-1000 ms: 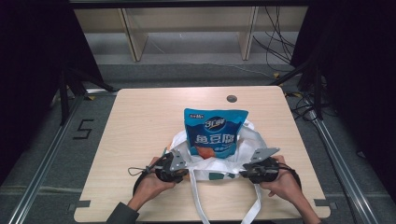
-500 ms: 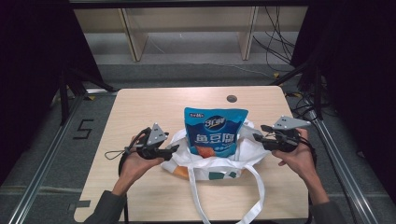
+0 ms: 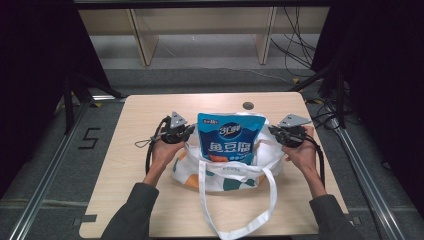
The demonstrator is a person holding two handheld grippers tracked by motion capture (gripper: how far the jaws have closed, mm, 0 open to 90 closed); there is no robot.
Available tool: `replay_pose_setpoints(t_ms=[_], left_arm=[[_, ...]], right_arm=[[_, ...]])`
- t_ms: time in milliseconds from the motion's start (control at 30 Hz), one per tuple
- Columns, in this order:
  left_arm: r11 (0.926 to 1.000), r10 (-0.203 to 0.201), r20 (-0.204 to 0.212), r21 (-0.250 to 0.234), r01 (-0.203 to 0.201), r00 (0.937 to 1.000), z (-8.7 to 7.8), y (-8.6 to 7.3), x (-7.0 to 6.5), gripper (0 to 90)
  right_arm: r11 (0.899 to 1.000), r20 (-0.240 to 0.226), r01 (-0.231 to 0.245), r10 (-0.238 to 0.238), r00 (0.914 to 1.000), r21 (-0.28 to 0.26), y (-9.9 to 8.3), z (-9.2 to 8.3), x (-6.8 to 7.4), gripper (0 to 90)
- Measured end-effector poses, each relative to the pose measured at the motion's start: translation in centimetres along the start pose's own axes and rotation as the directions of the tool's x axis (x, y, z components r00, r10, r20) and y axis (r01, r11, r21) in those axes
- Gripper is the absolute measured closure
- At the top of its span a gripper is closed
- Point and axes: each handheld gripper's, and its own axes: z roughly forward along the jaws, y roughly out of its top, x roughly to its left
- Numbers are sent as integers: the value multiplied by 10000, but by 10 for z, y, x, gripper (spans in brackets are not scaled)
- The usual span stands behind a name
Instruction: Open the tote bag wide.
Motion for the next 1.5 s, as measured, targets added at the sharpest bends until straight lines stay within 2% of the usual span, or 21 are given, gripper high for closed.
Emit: replay_pose_setpoints(t_ms=[100,167,300,433,500,533,567,600,633,667,800,833,867,1033,1100,1133,1167,1267,1333,1367,1500], left_arm=[[9980,-154,124,609,146,9998,19,-15,1,844],[9881,-560,515,1462,480,9971,33,-29,1,844],[9911,-376,250,1283,341,9990,32,-29,-4,818],[9879,-1103,52,1105,1090,9939,22,-26,1,678],[9909,-890,-172,998,903,9959,8,-21,4,570],[9894,-1323,-185,573,1332,9910,2,-19,2,570],[9903,-1325,-243,392,1333,9909,-6,-16,2,547],[9936,-1118,-97,178,1119,9937,-22,-12,1,526],[9936,-1118,-97,178,1119,9937,-22,-12,1,528],[9935,-1129,58,-167,1129,9936,-34,-9,-4,537],[9969,-782,629,-73,788,9950,-45,-11,-14,609],[9964,-835,817,-56,842,9932,-46,-12,-19,624],[9950,-990,1277,-18,1000,9869,-45,-16,-25,671],[9916,-1227,1556,-220,1276,9802,-41,-20,-28,699],[9956,-937,1565,104,932,9832,-40,-22,-29,714],[9956,-936,1632,157,923,9821,-39,-23,-30,714],[9959,-899,1716,217,875,9811,-39,-26,-33,733],[9986,-180,1737,525,90,9846,-40,-30,-40,796],[9956,367,1642,786,-502,9857,-39,-34,-45,812],[9953,26,1690,953,-189,9856,-38,-37,-49,823],[9896,257,1717,1354,-494,9848,-32,-48,-55,861]], right_arm=[[9962,-40,318,-316,9995,807,-13,18,4,879],[9907,-124,86,-70,9999,1357,-27,30,6,879],[9875,-300,-111,160,9994,1571,-36,39,6,879],[9873,-196,-403,438,9988,1539,-36,35,6,813],[9896,-102,-646,665,9977,1287,-31,27,-1,746],[9902,-177,-1012,1034,9945,962,-27,20,-4,724],[9880,-143,-1394,1407,9900,668,-23,11,-7,697],[9879,-559,-1519,1534,9866,307,-15,-8,-10,676],[9879,-559,-1519,1534,9866,307,-15,-8,-10,676],[9843,-1105,-1765,1754,9783,-2,-8,-29,-6,674],[9809,-2047,-1928,1833,9615,-272,-1,-53,10,669],[9814,-2460,-1875,1719,9539,-415,1,-58,15,663],[9856,-3205,-1666,1490,9355,-280,5,-67,29,653],[9979,-3580,-500,320,9332,-413,10,-67,58,677],[9998,-3607,-199,157,9326,-80,9,-65,63,707],[10000,-3573,-42,32,9340,-21,6,-61,68,763],[9998,-3789,135,-67,9254,152,3,-58,71,824],[9945,-4230,886,-569,9043,557,-5,-53,84,886],[9883,-4229,1315,-868,9020,775,-10,-49,93,891],[9872,-4171,1358,-892,9044,832,-13,-46,97,891],[9784,-4340,1445,-672,8984,1475,-21,-33,106,891]])
